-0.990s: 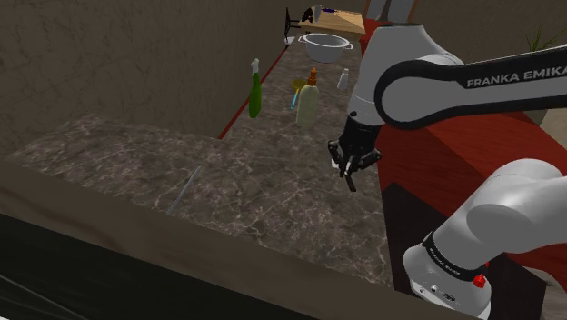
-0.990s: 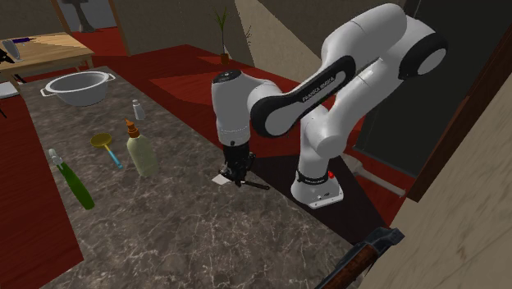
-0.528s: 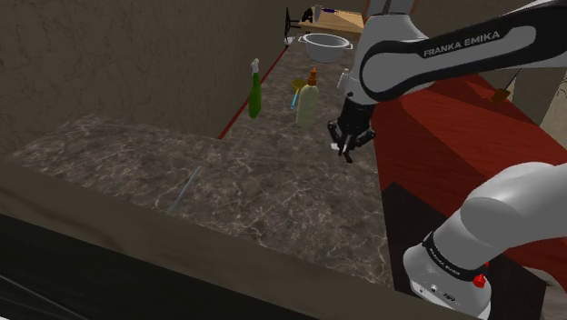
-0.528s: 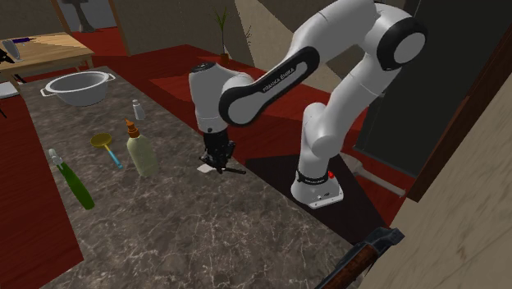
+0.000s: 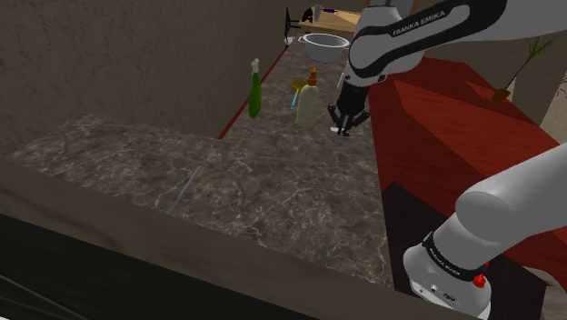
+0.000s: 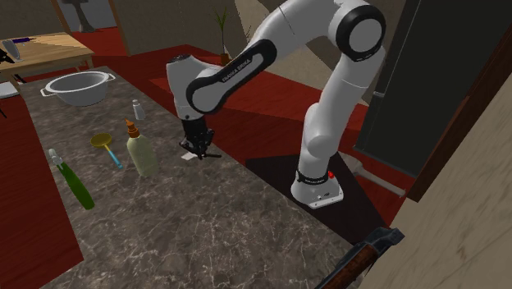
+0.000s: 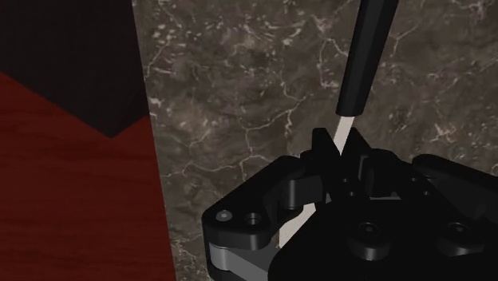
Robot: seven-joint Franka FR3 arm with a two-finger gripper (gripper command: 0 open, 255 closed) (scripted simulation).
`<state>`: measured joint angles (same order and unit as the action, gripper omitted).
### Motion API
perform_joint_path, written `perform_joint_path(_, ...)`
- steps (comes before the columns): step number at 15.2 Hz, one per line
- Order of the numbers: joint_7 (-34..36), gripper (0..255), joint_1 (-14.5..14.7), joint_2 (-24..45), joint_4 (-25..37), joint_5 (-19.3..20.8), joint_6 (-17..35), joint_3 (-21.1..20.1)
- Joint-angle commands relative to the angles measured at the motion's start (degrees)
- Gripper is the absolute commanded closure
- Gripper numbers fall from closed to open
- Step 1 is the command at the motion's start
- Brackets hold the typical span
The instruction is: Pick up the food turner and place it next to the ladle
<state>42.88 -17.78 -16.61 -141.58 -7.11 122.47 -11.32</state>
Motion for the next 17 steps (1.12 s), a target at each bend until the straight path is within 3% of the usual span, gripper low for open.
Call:
perform_joint_path(1,-1.3,255,-1.1,3.4,3.2,1.2,0.0,0.9)
perform_joint_path(10,-6.5,255,-5.1,19.6,21.6,4.9,-2.6,4.7)
perform_joint_path(17,-10.1,255,-7.3,33.0,39.9,6.3,-7.6,6.8)
